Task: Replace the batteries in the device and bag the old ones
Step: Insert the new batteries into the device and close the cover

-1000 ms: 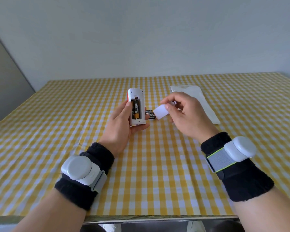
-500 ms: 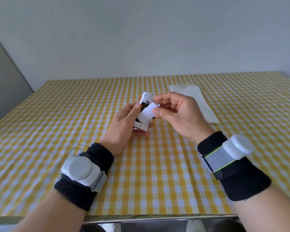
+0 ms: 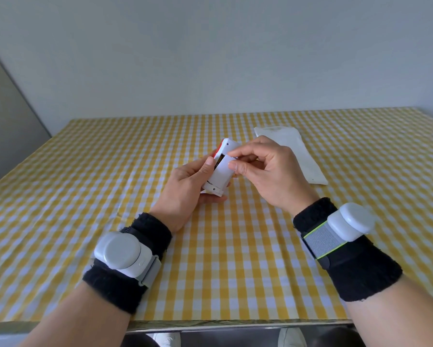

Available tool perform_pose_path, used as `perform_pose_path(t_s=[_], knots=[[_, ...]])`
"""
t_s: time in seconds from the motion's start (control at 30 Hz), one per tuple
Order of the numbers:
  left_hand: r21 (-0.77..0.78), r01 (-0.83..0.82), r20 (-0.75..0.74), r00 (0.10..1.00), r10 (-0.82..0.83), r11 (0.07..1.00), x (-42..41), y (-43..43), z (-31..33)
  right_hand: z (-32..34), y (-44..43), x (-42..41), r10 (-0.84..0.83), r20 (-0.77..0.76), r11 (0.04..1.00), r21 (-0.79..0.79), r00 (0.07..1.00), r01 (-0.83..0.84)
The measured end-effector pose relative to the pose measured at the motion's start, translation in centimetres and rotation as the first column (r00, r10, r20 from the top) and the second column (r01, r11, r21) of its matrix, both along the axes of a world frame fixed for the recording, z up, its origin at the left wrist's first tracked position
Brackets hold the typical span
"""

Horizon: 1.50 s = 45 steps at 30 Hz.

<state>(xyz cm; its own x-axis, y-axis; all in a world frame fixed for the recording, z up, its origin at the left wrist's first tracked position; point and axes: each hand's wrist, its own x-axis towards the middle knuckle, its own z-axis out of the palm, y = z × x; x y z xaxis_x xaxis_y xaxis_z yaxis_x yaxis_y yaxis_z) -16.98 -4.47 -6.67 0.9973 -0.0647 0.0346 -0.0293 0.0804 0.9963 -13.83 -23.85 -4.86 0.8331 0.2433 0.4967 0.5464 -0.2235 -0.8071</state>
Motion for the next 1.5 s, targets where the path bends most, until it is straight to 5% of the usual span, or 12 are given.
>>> perform_pose_path(t_s=[0.4,0.77,1.1,1.5], knots=[[0.008,0.014,0.004,1.0,-0.014,1.0,-0.6,-0.3,0.4,-0.9,0.4,0.3,-0.095,0.138,0.99,-0.09,0.986,0.108],[0.218,0.023,0.136,0.989,-0.053,0.976,-0.6,0.2,0.3,-0.6,0.1,0.3,-0.193,-0.028,0.981,-0.02,0.981,0.192],[0.431,-0.352,0.472,0.873,0.125,0.831,0.0,0.7,-0.4,-0.4,0.0,-0.3,-0.045,-0.173,0.997,-0.062,0.984,0.035],[0.406,-0.271,0.35,0.928,0.125,0.873,-0.1,0.6,-0.5,-0.4,0.1,-0.7,-0.079,-0.08,0.973,-0.223,0.994,0.06]])
